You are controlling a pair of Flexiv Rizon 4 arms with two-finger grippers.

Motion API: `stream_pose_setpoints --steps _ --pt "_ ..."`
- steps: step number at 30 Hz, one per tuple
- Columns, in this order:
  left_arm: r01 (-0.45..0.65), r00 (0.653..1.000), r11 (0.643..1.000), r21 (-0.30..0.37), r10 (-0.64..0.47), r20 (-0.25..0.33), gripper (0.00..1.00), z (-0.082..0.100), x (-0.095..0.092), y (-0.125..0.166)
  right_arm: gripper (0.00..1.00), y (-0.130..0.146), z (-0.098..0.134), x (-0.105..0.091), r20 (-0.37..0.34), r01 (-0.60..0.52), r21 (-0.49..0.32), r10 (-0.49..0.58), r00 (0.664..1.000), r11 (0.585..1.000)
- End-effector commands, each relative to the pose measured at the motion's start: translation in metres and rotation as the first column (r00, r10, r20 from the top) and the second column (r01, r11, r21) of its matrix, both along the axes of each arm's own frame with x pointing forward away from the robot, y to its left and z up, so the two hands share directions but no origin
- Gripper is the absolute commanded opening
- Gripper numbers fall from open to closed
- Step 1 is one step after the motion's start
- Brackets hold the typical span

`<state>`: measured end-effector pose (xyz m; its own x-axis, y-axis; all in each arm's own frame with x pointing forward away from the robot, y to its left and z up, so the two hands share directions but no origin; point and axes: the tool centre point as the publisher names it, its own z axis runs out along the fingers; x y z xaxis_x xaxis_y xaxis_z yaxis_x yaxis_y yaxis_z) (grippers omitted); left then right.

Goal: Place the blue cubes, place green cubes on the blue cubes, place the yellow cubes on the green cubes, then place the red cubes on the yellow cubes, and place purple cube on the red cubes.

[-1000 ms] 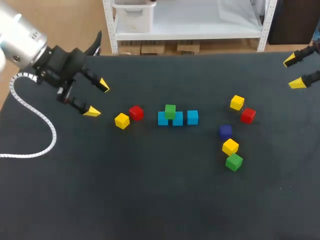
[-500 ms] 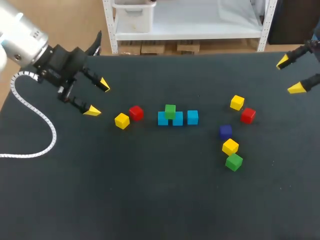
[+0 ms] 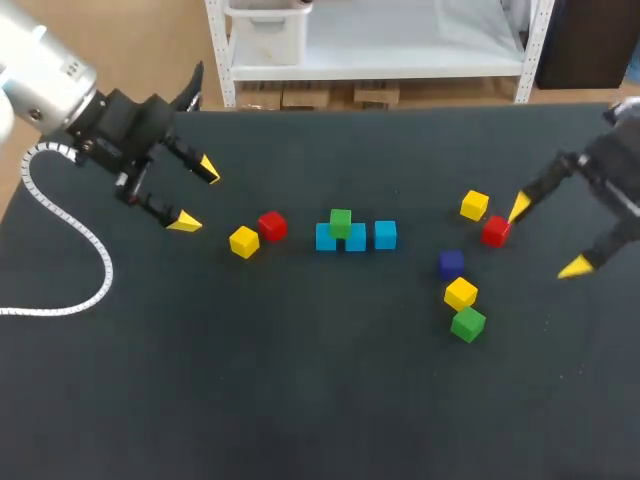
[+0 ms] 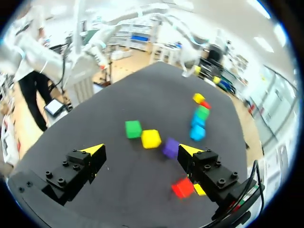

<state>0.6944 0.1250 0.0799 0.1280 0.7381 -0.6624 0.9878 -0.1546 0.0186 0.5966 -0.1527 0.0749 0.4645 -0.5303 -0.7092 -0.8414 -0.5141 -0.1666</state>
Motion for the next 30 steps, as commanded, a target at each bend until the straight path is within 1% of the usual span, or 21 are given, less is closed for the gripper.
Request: stream_pose_setpoints --steps 1,3,4,6,7,13,17,21,26,30 --pt "0.002 1.0 1.0 0.001 -0.002 -0.001 1.0 0.0 0.001 0.0 1.0 0.017 -0.026 -0.007 0.025 -0.279 0.079 0.277 0.96 0.957" --pt "0.002 1.0 1.0 0.001 -0.002 -0.001 1.0 0.0 0.001 0.0 1.0 0.021 -0.035 -0.01 0.017 -0.266 0.08 0.265 0.964 0.961" --pt "0.002 1.0 1.0 0.001 -0.002 -0.001 1.0 0.0 0.001 0.0 1.0 0.022 -0.039 -0.012 0.011 -0.268 0.101 0.268 0.963 0.958" --pt "0.002 1.0 1.0 0.001 -0.002 -0.001 1.0 0.0 0.001 0.0 1.0 0.024 -0.047 -0.014 -0.001 -0.254 0.099 0.255 0.967 0.962" --pt "0.002 1.0 1.0 0.001 -0.002 -0.001 1.0 0.0 0.001 0.0 1.0 0.025 -0.049 -0.015 -0.008 -0.256 0.114 0.258 0.966 0.96" --pt "0.002 1.0 1.0 0.001 -0.002 -0.001 1.0 0.0 0.001 0.0 1.0 0.024 -0.063 -0.018 -0.045 -0.229 0.112 0.236 0.971 0.967" --pt "0.002 1.0 1.0 0.001 -0.002 -0.001 1.0 0.0 0.001 0.0 1.0 0.021 -0.067 -0.025 -0.083 -0.211 0.109 0.22 0.972 0.971" --pt "0.002 1.0 1.0 0.001 -0.002 -0.001 1.0 0.0 0.001 0.0 1.0 0.019 -0.066 -0.037 -0.109 -0.202 0.107 0.213 0.971 0.974" --pt "0.002 1.0 1.0 0.001 -0.002 -0.001 1.0 0.0 0.001 0.0 1.0 0.018 -0.069 -0.051 -0.156 -0.183 0.116 0.199 0.967 0.976" --pt "0.002 1.0 1.0 0.001 -0.002 -0.001 1.0 0.0 0.001 0.0 1.0 0.02 -0.072 -0.057 -0.19 -0.172 0.131 0.195 0.962 0.976"
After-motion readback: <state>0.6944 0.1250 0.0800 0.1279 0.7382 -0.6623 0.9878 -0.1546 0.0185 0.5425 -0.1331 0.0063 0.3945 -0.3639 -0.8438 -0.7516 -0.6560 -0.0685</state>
